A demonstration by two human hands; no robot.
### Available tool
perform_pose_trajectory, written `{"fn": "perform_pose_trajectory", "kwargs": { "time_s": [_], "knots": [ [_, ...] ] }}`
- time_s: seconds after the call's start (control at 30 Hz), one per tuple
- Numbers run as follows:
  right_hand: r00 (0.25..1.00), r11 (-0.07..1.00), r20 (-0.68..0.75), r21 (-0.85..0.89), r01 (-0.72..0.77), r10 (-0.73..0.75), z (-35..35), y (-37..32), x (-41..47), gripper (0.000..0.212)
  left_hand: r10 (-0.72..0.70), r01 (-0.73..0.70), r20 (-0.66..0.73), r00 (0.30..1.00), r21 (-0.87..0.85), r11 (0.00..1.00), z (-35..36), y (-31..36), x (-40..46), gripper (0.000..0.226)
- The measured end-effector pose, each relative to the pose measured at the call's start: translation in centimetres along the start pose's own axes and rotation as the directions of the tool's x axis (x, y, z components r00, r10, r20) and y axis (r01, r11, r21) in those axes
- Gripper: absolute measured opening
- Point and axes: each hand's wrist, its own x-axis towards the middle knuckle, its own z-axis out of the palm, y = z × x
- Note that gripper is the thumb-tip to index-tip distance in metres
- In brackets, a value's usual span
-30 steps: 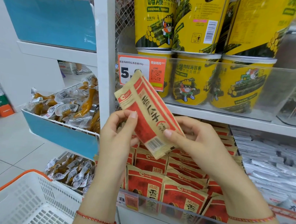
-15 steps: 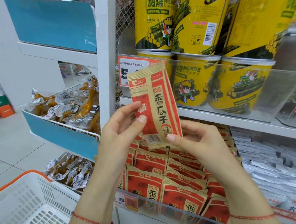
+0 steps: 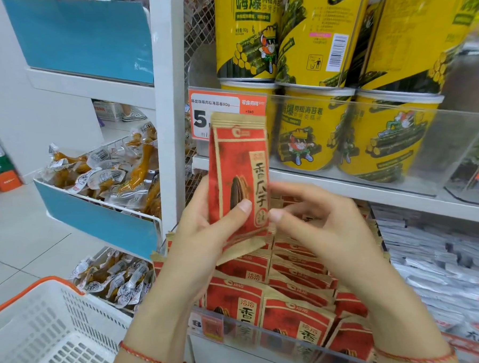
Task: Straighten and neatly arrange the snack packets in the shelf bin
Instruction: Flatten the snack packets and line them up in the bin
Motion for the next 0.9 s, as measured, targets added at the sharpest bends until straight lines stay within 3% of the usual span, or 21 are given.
{"fn": "perform_pose_trajectory", "kwargs": {
  "time_s": [0.07, 0.13, 0.27, 0.43, 0.53, 0.67, 0.73, 0.8, 0.9],
  "knots": [
    [0.994, 0.999, -0.108, 0.036, -0.031, 0.034, -1.3, -0.1, 0.0, 0.057, 0.075, -0.077, 0.021, 0.997, 0.09, 0.993, 0.5, 0.0, -0.2, 0.041],
    [0.994, 0.997, -0.109, 0.074, -0.018, 0.026, -2.5, -0.5, -0.1, 0.06, 0.145, -0.146, 0.015, 0.989, 0.138, 0.98, 1.1, 0.0, -0.3, 0.036],
    [0.997, 0.977, -0.049, 0.203, 0.069, -0.06, -3.1, -1.3, -0.5, 0.024, 0.227, -0.23, 0.038, 0.973, 0.231, 0.945, 2.4, -0.4, -0.1, 0.033],
    [0.982, 0.99, -0.158, 0.079, 0.117, -0.103, -4.2, -1.0, -0.8, 0.013, 0.147, -0.148, 0.036, 0.988, 0.435, 0.888, 2.9, -2.1, 0.6, 0.049],
    [0.973, 0.996, -0.214, -0.042, 0.077, -0.084, -5.5, -0.8, -1.3, 0.015, -0.051, 0.005, 0.043, 0.998, 0.71, 0.704, 2.5, -3.5, 0.9, 0.054],
    [0.985, 0.984, -0.167, -0.177, 0.009, -0.039, -6.1, 0.4, -1.4, 0.017, -0.15, -0.102, 0.175, 0.973, 0.912, 0.398, 3.1, -4.2, 0.8, 0.052],
    [0.987, 0.977, -0.156, -0.215, -0.01, -0.024, -6.2, 0.9, -1.4, 0.023, -0.247, -0.1, 0.171, 0.954, 0.956, 0.275, 3.3, -4.3, 1.0, 0.059],
    [0.987, 0.98, -0.157, -0.198, -0.013, -0.019, -6.2, 1.2, -1.4, 0.023, -0.316, -0.077, 0.146, 0.938, 0.973, 0.22, 3.2, -4.3, 1.1, 0.061],
    [0.985, 0.991, -0.171, -0.128, -0.023, 0.001, -6.3, 1.6, -1.4, 0.019, -0.314, -0.062, 0.132, 0.94, 0.973, 0.224, 3.3, -4.1, 1.1, 0.054]
  ]
}}
